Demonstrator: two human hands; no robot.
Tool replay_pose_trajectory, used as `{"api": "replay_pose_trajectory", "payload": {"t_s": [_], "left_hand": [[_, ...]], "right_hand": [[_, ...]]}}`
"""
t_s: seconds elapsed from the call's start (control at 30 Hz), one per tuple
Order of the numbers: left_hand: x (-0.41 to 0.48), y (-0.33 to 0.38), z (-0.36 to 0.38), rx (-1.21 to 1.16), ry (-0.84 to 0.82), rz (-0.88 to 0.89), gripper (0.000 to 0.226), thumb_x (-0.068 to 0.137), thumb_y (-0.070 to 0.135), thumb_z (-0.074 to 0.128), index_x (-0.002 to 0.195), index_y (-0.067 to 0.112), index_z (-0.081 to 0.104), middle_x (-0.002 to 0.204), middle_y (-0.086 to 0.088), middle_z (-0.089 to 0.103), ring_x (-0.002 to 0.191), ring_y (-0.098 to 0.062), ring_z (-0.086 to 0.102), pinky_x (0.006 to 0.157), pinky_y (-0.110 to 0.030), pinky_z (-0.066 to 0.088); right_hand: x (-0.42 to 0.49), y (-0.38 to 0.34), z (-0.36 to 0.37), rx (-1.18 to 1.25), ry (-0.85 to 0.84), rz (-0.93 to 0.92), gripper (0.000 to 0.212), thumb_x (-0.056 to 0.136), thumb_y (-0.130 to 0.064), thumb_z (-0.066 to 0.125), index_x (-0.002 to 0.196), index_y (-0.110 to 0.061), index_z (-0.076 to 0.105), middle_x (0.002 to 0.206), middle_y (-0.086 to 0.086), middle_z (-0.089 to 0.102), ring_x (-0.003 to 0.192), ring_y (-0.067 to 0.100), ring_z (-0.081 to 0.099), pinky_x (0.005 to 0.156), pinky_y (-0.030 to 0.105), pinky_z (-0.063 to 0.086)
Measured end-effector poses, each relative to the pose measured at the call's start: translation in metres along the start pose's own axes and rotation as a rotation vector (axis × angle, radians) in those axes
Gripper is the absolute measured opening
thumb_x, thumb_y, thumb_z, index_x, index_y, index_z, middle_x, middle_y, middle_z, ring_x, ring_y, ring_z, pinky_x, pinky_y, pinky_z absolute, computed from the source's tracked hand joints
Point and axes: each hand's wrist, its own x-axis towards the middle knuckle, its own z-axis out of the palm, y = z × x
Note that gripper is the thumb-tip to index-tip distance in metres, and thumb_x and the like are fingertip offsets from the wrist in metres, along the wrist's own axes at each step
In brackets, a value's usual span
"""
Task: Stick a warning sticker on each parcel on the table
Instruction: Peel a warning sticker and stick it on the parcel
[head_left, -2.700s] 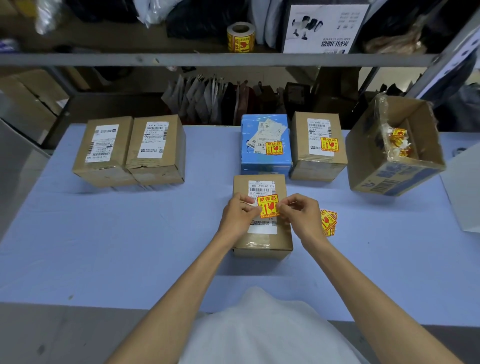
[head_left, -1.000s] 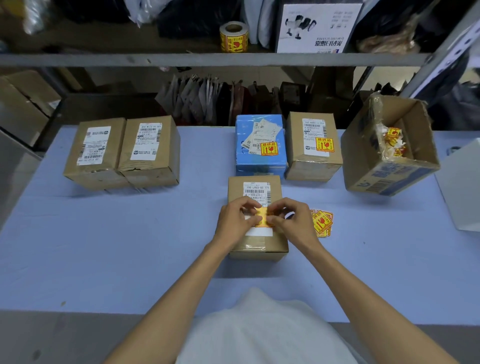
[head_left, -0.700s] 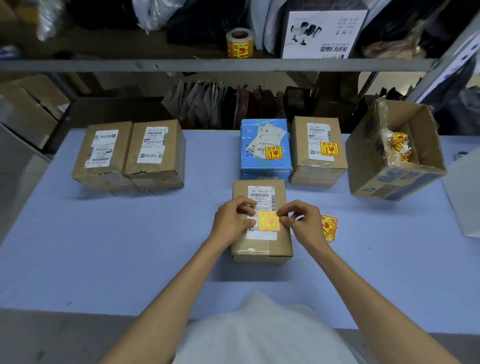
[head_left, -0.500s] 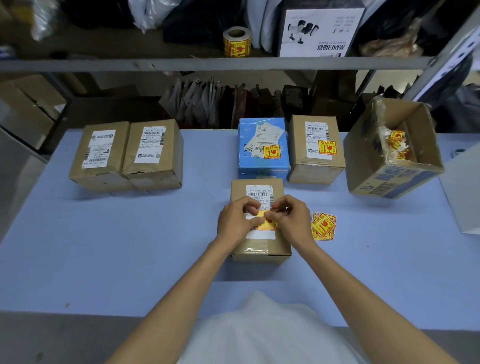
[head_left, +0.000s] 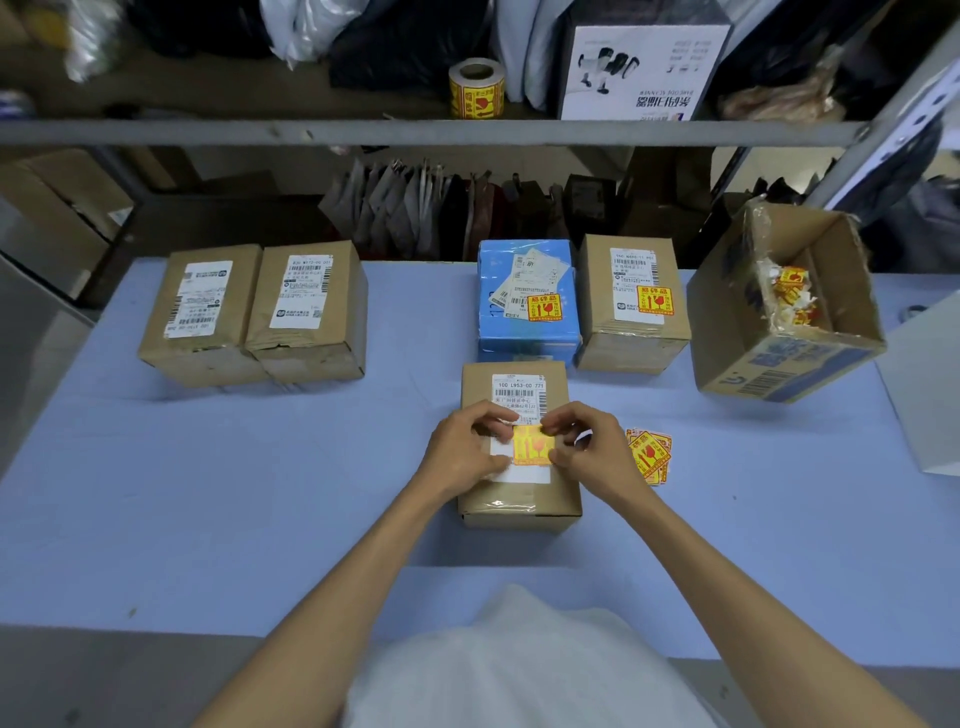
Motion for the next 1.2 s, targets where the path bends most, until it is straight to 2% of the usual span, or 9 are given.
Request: {"api": "replay_pose_trajectory", "payload": {"t_s": [0.13,0.2,0.33,0.47,0.53,0.67,0.9,1.03,1.2], "left_hand": [[0.003,0.019,-0.009,-0.265,0.042,-0.078,0.052,0.077,-0.018,0.047,0.115,0.017,0.058,0.101,-0.005,0.045,0.076,-0.003,0.046,0.063,-0.012,0.045],[0.008,0.033,-0.012,-0.381,-0.020,-0.111,0.051,0.080,-0.018,0.038,0.117,0.015,0.049,0.108,-0.007,0.040,0.088,-0.010,0.049,0.065,-0.015,0.047],[0.019,0.052,-0.017,-0.472,-0.094,-0.044,0.029,0.094,-0.001,0.050,0.112,0.021,0.043,0.109,-0.003,0.046,0.102,-0.016,0.053,0.092,-0.030,0.048],[0.021,0.068,-0.024,-0.604,0.141,-0.062,0.025,0.078,0.001,0.074,0.095,0.008,0.057,0.085,-0.005,0.063,0.082,-0.021,0.067,0.081,-0.032,0.058],[0.020,0.073,-0.025,-0.591,0.176,-0.044,0.015,0.075,0.004,0.077,0.083,0.008,0.065,0.074,-0.004,0.068,0.076,-0.021,0.069,0.075,-0.030,0.059],[0.019,0.073,-0.025,-0.500,0.145,0.013,0.010,0.077,0.015,0.078,0.085,0.016,0.074,0.086,-0.005,0.075,0.082,-0.018,0.072,0.078,-0.031,0.057],[0.018,0.075,-0.019,-0.498,0.108,0.079,0.024,0.082,0.007,0.072,0.106,0.004,0.071,0.094,-0.013,0.074,0.086,-0.021,0.073,0.076,-0.024,0.057],[0.022,0.069,-0.019,-0.463,0.160,0.044,0.018,0.081,0.011,0.074,0.098,0.006,0.073,0.086,-0.011,0.075,0.076,-0.018,0.072,0.072,-0.025,0.056],[0.027,0.066,-0.023,-0.340,0.216,0.033,0.019,0.084,0.025,0.072,0.092,0.008,0.074,0.082,-0.008,0.074,0.073,-0.016,0.069,0.067,-0.023,0.055]], "right_hand": [[0.002,-0.015,-0.004,0.066,0.051,-0.020,0.030,0.071,0.007,0.072,0.092,-0.014,0.068,0.083,-0.001,0.068,0.073,0.010,0.059,0.059,0.015,0.049],[0.004,-0.033,0.000,0.105,0.056,-0.075,0.027,0.073,0.001,0.076,0.095,-0.012,0.067,0.084,-0.001,0.068,0.071,0.008,0.059,0.059,0.017,0.049],[0.010,-0.065,0.006,0.119,0.096,-0.244,0.014,0.080,-0.012,0.073,0.093,-0.014,0.067,0.084,-0.005,0.068,0.075,0.009,0.062,0.065,0.022,0.052],[0.016,-0.077,-0.002,0.090,0.180,-0.330,0.006,0.083,-0.011,0.073,0.088,-0.010,0.071,0.080,-0.005,0.069,0.074,0.007,0.064,0.068,0.019,0.053],[0.016,-0.080,-0.006,0.100,0.181,-0.341,0.008,0.082,-0.013,0.074,0.088,-0.008,0.073,0.078,-0.002,0.071,0.072,0.008,0.067,0.068,0.021,0.055],[0.017,-0.083,-0.010,0.126,0.227,-0.323,0.006,0.082,-0.009,0.073,0.088,-0.008,0.074,0.075,0.001,0.072,0.067,0.011,0.067,0.067,0.025,0.057],[0.020,-0.082,-0.009,0.224,0.275,-0.237,0.007,0.078,-0.001,0.071,0.083,-0.006,0.074,0.071,0.004,0.071,0.066,0.017,0.069,0.065,0.030,0.059],[0.018,-0.083,-0.008,0.227,0.205,-0.222,0.009,0.080,-0.006,0.072,0.087,-0.009,0.076,0.075,0.001,0.074,0.070,0.012,0.070,0.069,0.025,0.057],[0.016,-0.084,-0.009,0.224,0.110,-0.233,0.013,0.081,-0.014,0.075,0.093,-0.008,0.077,0.078,0.003,0.075,0.071,0.015,0.071,0.073,0.029,0.059]]}}
